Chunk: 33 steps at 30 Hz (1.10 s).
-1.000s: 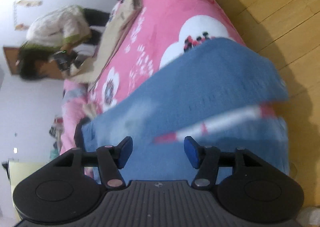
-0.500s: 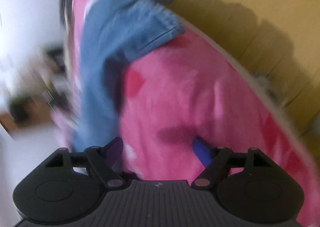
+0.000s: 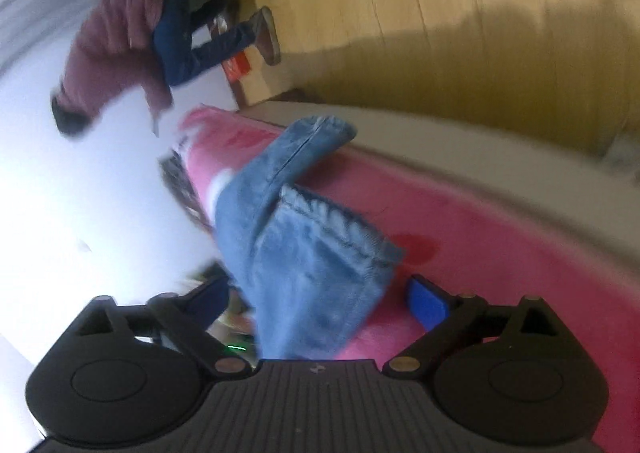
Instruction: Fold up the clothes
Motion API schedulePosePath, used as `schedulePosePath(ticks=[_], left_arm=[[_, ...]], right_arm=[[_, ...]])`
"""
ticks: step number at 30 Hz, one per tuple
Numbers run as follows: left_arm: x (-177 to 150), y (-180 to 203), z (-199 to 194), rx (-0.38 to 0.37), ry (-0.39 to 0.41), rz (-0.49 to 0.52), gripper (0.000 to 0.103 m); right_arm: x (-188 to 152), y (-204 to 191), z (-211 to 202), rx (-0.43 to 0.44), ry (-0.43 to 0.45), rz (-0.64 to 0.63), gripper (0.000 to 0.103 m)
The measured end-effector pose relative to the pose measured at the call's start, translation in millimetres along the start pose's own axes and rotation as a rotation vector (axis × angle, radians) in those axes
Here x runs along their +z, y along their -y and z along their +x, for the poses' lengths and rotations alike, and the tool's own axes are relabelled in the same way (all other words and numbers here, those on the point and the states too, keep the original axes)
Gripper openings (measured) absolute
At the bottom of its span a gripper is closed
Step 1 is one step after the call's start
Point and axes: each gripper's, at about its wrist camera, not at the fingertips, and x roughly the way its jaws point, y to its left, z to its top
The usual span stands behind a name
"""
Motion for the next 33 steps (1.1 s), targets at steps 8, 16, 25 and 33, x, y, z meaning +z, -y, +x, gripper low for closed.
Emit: schedulePosePath(ticks=[8,16,25,33], left_arm=[[-14.5,-30.3,-20.2,0.109,0.068,-0.068,0.056],[-12.0,-45.3,-29.5,0.192,0.226,-0.041,0.056],[77.1,-0.6,25.3,0.341,0.165,0.419,0.058],[112.0,31.5,84.5,0.375,-0.223,0.985,0.061]], right_arm=[[-34.6,-40.2,-69.3,0.111,0.265,-0.232,0.008],[-66.0,-61.4,-148.3,-0.03,0.413,-0.427,0.005],[-101.7,-28.1,-173.9,-0.231,0.493,-0.452,0.005],[-119.3,-7.3,-199.4,-0.366,0.492,-0.446,0.005]])
